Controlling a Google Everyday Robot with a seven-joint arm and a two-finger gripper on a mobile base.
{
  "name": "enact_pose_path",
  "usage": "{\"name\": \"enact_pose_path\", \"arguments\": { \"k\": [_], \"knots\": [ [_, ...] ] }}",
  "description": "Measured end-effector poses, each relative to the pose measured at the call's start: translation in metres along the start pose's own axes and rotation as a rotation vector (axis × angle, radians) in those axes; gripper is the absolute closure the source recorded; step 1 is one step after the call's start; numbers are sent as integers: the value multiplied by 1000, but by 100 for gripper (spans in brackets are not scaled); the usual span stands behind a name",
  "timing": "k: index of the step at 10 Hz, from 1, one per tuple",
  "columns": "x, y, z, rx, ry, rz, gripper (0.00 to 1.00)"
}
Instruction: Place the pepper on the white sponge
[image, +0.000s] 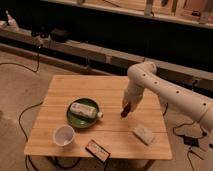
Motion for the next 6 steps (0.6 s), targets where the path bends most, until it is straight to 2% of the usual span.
{"name": "enact_pose_path", "arguments": {
  "k": [6],
  "knots": [
    [-6, 2, 2, -1, -1, 1, 70]
  ]
}}
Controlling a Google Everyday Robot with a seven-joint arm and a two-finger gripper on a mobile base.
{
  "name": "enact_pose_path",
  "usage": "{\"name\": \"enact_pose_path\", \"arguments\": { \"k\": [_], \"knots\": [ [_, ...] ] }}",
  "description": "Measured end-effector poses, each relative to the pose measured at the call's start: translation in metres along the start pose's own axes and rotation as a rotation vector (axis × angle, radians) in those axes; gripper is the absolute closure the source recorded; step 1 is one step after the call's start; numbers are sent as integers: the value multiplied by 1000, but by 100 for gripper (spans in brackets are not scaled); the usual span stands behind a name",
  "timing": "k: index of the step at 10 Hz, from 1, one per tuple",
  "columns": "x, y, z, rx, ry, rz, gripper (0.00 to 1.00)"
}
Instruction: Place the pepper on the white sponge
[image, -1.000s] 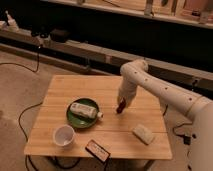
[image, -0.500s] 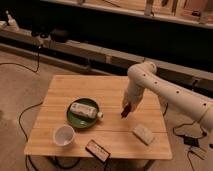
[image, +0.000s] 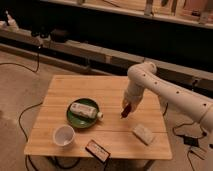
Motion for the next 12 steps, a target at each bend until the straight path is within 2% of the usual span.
{"name": "enact_pose_path", "arguments": {
  "k": [3, 6, 7, 8, 9, 12],
  "knots": [
    [-44, 25, 6, -19, -23, 11, 70],
    [-74, 62, 15, -57, -44, 75, 70],
    [-77, 72, 17, -64, -49, 102, 70],
    [-78, 97, 20, -72, -60, 162, 70],
    [-78, 109, 21, -74, -64, 189, 70],
    [-73, 152, 14, -75, -57, 280, 70]
  ]
}}
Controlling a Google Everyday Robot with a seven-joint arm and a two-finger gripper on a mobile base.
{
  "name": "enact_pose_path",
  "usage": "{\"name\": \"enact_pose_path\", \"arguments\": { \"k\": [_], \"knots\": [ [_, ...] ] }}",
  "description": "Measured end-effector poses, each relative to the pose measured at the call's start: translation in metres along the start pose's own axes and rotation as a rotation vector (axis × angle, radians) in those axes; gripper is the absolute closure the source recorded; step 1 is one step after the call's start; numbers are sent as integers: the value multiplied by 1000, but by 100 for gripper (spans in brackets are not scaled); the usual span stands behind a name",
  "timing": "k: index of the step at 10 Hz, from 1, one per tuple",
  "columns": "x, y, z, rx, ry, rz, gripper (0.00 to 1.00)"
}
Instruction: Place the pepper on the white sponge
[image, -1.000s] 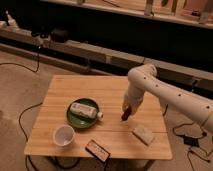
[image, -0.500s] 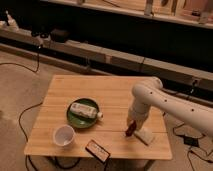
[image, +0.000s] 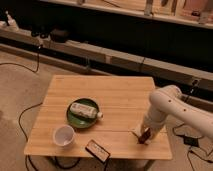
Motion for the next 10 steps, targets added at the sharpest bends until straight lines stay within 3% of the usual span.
{"name": "enact_pose_path", "arguments": {
  "k": [4, 10],
  "knots": [
    [18, 17, 1, -65, 43, 32, 70],
    [46, -13, 4, -91, 143, 0, 70]
  ]
}}
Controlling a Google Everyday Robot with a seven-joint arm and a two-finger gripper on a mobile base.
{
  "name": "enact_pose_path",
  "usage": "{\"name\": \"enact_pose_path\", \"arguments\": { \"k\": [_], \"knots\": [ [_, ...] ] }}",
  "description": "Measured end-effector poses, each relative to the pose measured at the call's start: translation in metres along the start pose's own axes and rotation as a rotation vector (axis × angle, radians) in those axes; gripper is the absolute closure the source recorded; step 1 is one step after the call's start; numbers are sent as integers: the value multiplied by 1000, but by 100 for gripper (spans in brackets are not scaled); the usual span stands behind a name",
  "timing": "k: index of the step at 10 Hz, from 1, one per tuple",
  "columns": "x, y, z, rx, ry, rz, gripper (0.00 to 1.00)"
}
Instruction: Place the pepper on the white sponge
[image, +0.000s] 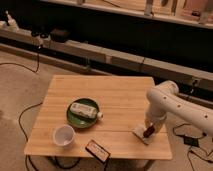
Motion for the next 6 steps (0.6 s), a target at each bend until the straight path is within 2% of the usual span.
{"name": "enact_pose_path", "arguments": {
  "k": [6],
  "knots": [
    [4, -4, 14, -22, 46, 1, 70]
  ]
}}
